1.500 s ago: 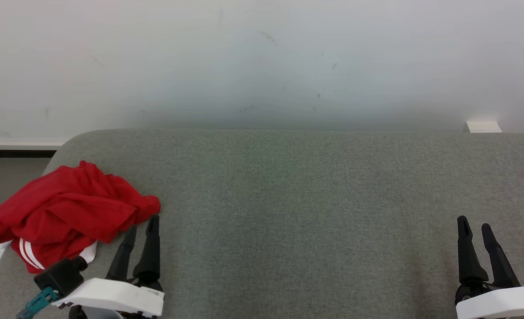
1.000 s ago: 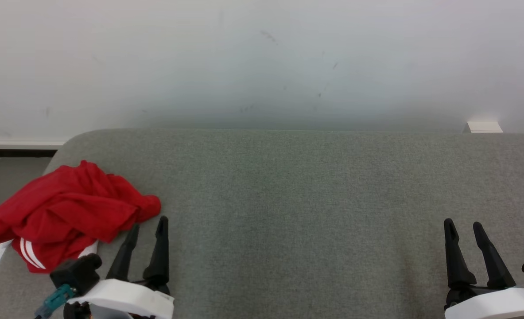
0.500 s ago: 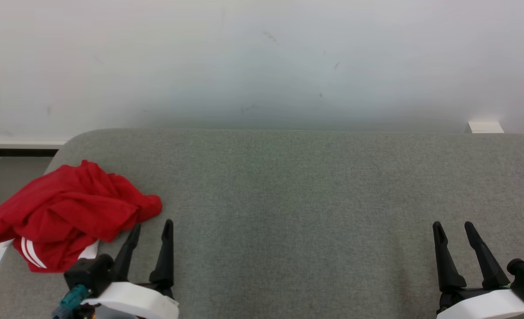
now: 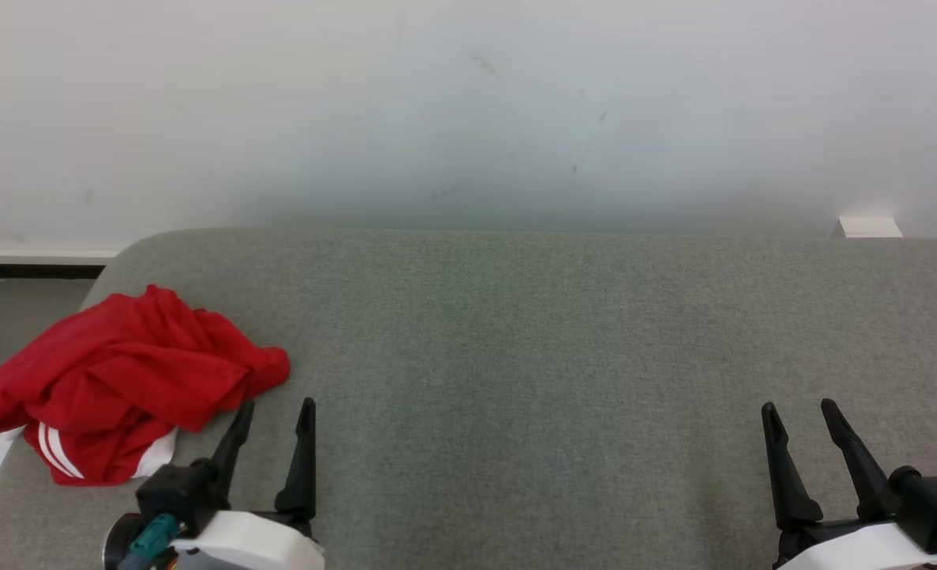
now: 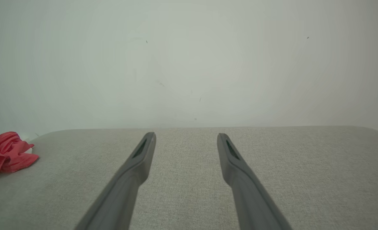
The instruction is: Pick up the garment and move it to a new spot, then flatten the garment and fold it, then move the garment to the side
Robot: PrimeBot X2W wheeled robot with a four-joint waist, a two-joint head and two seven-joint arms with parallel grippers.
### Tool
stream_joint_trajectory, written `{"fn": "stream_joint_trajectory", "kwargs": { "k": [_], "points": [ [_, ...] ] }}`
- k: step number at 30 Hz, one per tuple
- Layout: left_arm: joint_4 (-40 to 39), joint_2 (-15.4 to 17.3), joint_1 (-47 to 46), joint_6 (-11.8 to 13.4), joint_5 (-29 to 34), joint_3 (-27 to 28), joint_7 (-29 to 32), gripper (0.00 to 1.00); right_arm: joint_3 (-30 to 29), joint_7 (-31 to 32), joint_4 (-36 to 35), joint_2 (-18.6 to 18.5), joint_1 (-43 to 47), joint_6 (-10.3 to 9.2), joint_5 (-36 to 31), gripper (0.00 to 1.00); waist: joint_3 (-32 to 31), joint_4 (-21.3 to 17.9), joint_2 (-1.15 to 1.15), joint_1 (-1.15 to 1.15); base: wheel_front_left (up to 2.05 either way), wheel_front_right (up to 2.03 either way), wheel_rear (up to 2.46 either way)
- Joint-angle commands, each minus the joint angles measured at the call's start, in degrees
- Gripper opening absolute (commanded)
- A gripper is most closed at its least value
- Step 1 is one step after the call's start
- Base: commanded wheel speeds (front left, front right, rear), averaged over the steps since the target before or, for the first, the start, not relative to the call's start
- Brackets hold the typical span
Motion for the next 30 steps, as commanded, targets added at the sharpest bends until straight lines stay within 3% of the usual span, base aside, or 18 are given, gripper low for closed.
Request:
{"fn": "stream_joint_trajectory", "kwargs": {
  "k": [1, 30],
  "points": [
    [0.0, 0.5, -0.6, 0.2, 1.7, 0.0, -0.6, 1.00, 0.0, -0.3, -0.6, 0.0, 0.3, -0.08, -1.4, 1.00, 0.0, 0.0, 0.00, 0.00, 0.00, 0.00, 0.00],
    [2.1, -0.7, 0.3, 0.0, 11.6, 0.4, -3.4, 1.00, -1.9, -1.9, -1.6, 1.4, 1.8, -0.11, -8.4, 1.00, -0.1, 0.1, 0.00, 0.00, 0.00, 0.00, 0.00]
  ]
}}
